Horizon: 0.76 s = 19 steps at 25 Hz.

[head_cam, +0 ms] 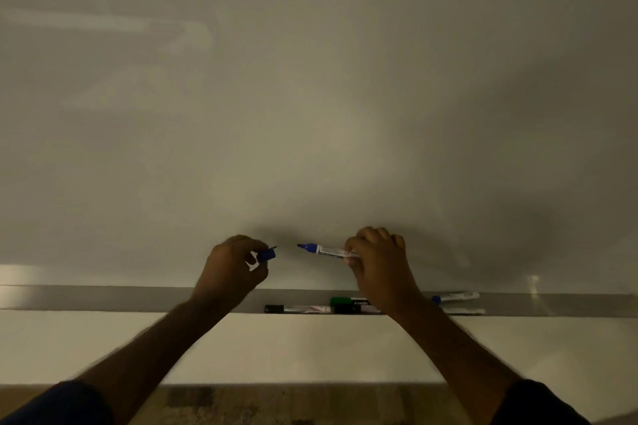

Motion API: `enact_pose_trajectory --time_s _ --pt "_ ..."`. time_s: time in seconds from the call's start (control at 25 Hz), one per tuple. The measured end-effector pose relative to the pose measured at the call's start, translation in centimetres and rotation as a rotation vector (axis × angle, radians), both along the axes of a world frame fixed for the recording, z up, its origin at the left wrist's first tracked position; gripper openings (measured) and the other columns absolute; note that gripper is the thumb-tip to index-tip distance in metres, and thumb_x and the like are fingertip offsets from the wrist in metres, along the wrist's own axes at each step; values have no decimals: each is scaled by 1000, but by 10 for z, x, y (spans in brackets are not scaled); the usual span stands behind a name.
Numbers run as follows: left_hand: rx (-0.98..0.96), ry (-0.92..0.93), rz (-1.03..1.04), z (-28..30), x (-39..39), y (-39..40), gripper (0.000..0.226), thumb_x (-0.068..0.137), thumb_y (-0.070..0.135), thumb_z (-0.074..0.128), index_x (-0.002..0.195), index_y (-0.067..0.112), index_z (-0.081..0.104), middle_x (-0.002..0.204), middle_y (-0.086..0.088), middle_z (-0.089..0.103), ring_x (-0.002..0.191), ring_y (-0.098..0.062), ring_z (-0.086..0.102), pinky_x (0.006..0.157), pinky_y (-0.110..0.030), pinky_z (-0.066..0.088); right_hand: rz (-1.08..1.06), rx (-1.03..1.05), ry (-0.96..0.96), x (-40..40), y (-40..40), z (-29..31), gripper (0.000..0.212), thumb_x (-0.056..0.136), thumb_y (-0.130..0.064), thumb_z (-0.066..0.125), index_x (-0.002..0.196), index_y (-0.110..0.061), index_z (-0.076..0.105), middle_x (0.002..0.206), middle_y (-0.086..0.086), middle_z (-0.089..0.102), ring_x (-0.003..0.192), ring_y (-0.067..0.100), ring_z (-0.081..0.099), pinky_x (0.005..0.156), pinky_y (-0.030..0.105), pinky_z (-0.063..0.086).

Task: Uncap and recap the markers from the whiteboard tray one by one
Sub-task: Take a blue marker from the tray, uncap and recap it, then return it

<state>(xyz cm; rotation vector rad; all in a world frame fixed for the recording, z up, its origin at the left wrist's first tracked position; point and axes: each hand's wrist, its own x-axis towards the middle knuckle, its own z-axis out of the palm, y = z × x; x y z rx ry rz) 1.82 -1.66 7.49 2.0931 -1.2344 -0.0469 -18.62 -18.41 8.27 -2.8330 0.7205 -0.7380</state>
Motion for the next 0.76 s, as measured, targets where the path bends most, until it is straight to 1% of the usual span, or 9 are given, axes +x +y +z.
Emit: enact_pose_trajectory --time_s 0.08,0.16,0.24,0.32,0.4,0.56,0.64,0.76 --pt "-27 58 3 28 -10 -2 21 72 12 77 89 23 71 77 12 67 62 -4 61 58 -11 46 20 50 -60 -13 -3 25 8 86 -17 63 93 -21 61 86 -2 62 84 20 53 75 34 31" --pt "-70 111 8 59 -22 -5 21 70 17 81 81 29 69 70 17 64 61 -1 61 55 -7 47 41 90 -123 -25 -6 50 10 87 -14 61 94 -21 59 81 -3 62 75 19 55 78 37 38" --pt "-139 166 7 89 -34 -9 21 66 20 84 76 31 69 68 14 67 60 -3 62 55 -5 46 89 150 -196 -37 -9 76 12 90 -12 60 99 -19 59 84 -2 64 73 17 57 77 38 46" --pt "-223 222 0 118 -48 -11 22 64 20 84 73 33 70 64 8 70 62 -7 64 56 -7 48 177 229 -278 -49 -11 103 18 92 -10 57 108 -18 59 94 1 65 79 15 59 74 35 51" --pt "-303 294 -22 144 -61 -13 23 65 15 83 74 31 71 70 10 73 62 -7 67 56 -7 49 247 232 -337 -60 -12 129 24 94 -10 54 115 -18 59 97 1 62 81 14 57 71 30 51" --pt "-419 381 -66 186 -88 -14 25 67 6 80 83 24 73 76 10 75 65 -7 70 59 -7 50 322 138 -403 -83 -14 174 28 94 -20 47 118 -17 60 88 0 58 72 13 53 63 24 45" --pt "-467 393 -72 203 -100 -15 26 67 7 80 87 23 75 79 10 75 67 -8 70 62 -8 51 330 89 -417 -95 -17 189 29 95 -22 46 118 -16 61 87 -2 56 71 12 52 63 20 41" --pt "-500 368 -93 222 -117 -14 25 69 10 80 87 26 76 79 5 76 68 -13 70 66 -14 55 337 27 -421 -112 -20 204 29 95 -23 45 119 -16 61 86 -3 56 72 12 51 63 19 38"
